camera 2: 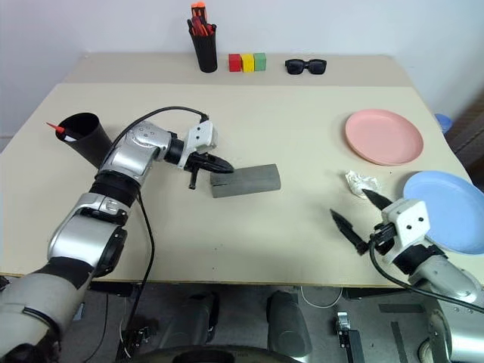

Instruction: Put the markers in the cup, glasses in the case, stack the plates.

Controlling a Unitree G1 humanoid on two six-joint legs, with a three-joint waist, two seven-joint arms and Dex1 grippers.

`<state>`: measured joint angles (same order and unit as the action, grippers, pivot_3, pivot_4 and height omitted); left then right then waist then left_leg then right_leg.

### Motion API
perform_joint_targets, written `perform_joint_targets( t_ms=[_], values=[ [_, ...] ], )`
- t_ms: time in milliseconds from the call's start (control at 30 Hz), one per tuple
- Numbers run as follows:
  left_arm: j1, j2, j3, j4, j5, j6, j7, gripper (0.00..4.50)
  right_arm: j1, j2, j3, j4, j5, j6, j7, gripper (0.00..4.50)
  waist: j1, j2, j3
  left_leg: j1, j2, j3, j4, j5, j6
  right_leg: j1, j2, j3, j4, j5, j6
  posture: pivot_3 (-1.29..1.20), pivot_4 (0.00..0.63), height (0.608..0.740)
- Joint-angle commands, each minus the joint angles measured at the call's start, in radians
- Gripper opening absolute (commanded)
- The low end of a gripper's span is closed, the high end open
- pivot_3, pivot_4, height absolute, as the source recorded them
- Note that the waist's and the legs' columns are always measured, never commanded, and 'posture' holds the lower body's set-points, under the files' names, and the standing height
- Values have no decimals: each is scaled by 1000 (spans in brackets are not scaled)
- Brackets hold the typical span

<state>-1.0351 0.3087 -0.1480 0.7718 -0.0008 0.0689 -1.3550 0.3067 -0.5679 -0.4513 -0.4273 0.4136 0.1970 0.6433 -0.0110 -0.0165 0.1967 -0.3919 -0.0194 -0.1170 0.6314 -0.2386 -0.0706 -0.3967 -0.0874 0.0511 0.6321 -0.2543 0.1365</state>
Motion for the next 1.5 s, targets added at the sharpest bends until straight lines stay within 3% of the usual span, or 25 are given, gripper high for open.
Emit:
perform_joint_targets(
  t_ms=[33,133,300,333,400,600,633,1033,1133,1333,1367,1500],
  values=[
    [-59,-43,68,-190,-135,123,29,46,-10,-18,-77,55,-35,-35,-39,4226,0,0,0,-1,0,0,0,0,0,0,0,0,0,0,0,0,150,740],
    [-25,-78,75,-318,-199,142,42,46,-21,-29,-97,106,-53,-44,-47,4226,-2,0,0,-1,0,0,-1,-1,1,-1,0,0,-1,0,1,0,150,740],
    [57,-134,-18,-459,-222,222,65,46,-50,-62,-111,259,-125,-71,-79,4226,-9,4,-2,3,0,1,-1,-1,1,1,0,1,0,0,0,0,150,740],
    [77,-135,-44,-472,-217,221,54,281,-54,-67,-112,300,-135,-87,-80,4226,-9,4,-2,3,0,1,-1,-1,2,1,0,1,0,0,0,0,150,740],
    [101,-131,-74,-486,-239,264,19,888,-58,-75,-112,356,-146,-107,-73,4226,-8,4,-2,3,0,1,-1,-1,2,1,0,1,0,0,0,0,150,740],
    [147,-57,-137,-501,-221,249,-42,3967,-74,-84,-95,395,-160,-109,-77,4226,-10,5,-2,3,0,1,-1,-1,2,1,0,1,0,0,0,0,150,740],
    [153,-46,-142,-510,-225,251,-51,4318,-79,-82,-91,394,-160,-104,-79,4226,-10,5,-2,3,0,1,-1,-1,2,1,0,1,0,0,0,0,150,740],
    [191,21,-197,-583,-217,220,-63,4451,-159,-86,-43,422,-183,5,-123,4226,-6,5,-2,2,0,1,-1,-1,2,1,0,1,0,0,0,0,150,740],
    [191,23,-192,-585,-214,218,-51,4500,-188,-97,-40,441,-198,48,-150,3303,-6,5,-2,2,0,1,-1,-1,2,1,0,1,0,0,0,0,150,740],
    [197,37,-184,-598,-218,225,-37,4500,-210,-112,-35,444,-228,108,-186,262,-6,5,-2,2,0,1,-1,-1,2,1,0,1,0,0,0,0,150,740],
    [199,39,-183,-601,-220,229,-32,4500,-214,-114,-34,443,-232,115,-191,35,-7,5,-2,2,0,1,-1,-1,2,1,0,1,-1,0,0,0,150,740],
    [207,48,-182,-610,-222,233,-21,4500,-228,-127,-16,432,-260,112,-195,35,-7,5,-2,2,0,1,-1,-1,2,1,0,1,-1,0,0,0,150,740]
  ],
)
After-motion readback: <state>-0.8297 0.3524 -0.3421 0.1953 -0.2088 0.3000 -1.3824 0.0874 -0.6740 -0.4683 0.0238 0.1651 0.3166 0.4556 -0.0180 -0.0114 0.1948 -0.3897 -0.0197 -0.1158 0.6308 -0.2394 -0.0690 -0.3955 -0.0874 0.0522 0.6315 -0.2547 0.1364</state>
